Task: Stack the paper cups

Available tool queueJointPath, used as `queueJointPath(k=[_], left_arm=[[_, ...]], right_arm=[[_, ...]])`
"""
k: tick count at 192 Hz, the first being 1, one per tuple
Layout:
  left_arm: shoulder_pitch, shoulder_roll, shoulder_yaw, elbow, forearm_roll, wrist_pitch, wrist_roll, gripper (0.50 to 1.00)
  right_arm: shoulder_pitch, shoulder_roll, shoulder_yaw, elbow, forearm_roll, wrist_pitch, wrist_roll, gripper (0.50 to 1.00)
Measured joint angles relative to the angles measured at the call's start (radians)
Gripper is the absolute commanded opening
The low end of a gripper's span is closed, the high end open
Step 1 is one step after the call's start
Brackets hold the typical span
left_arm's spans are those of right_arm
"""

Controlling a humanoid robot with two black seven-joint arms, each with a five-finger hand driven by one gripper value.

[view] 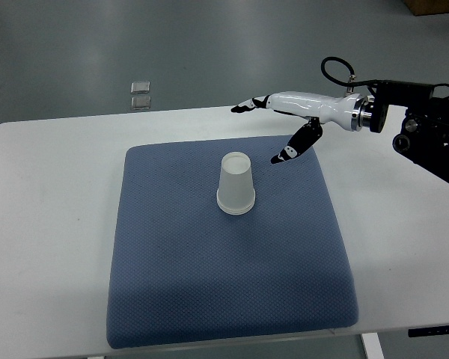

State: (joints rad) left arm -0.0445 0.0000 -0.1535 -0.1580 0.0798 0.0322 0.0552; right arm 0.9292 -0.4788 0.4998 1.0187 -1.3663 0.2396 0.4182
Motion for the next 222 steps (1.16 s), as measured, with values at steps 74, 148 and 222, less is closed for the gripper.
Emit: queueJointPath(k=[74,148,222], left_arm=[[0.000,0.000,0.000,0.000,0.000,0.000,0.000,1.000],[0.000,0.000,0.000,0.000,0.000,0.000,0.000,1.000],[0.000,0.000,0.000,0.000,0.000,0.000,0.000,1.000]], right_arm=[[-0.114,0.022,0.004,-0.272,0.830,-0.016,-0.050,0.913],[-0.198,0.077,0.000,-0.285,1.224,-0.041,-0.107,0.915],[-0.208,0.092,0.003,-0.286,1.227,-0.030,-0.107,0.915]])
